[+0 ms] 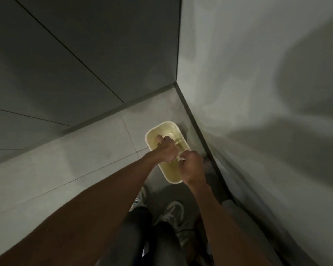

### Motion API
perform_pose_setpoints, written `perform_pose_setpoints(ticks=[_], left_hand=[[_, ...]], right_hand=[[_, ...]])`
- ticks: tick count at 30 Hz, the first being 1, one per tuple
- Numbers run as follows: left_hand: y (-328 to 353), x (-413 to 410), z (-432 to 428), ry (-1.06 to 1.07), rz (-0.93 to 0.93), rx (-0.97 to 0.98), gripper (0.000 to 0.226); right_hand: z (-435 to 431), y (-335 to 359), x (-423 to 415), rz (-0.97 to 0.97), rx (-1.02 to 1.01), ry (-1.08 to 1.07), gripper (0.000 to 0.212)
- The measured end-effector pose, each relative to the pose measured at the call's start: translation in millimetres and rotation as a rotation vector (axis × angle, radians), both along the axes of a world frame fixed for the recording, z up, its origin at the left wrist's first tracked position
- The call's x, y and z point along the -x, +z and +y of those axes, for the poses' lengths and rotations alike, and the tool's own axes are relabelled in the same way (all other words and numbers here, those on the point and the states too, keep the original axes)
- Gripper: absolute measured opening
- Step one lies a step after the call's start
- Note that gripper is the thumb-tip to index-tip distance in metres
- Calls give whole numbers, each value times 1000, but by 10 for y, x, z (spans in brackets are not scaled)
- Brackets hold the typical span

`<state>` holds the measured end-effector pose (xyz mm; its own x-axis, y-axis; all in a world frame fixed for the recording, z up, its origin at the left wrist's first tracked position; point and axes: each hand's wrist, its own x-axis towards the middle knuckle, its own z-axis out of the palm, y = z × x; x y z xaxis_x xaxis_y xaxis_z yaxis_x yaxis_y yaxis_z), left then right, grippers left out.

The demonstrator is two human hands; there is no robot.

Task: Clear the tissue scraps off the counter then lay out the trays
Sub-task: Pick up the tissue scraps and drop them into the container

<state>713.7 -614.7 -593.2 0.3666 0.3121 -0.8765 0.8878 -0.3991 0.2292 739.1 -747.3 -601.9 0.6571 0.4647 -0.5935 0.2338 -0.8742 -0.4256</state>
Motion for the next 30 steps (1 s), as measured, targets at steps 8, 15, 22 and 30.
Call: perform_pose_setpoints(ticks=[8,15,22,30], left_hand=[[-790,-11,86,-353,-32,-110,29],[-1064,-5,145,-260,-137,-178,41],[-328,292,269,-210,-211,-237,47],[1743,874,385,-119,-338,-323,48]], right_hand=[[169,-383,66,-4,167,210,38],[206,-737,90,20,162,99,36],[41,-75,314,-89,62,81,45],[131,1970,487,-219,-34,102,43]])
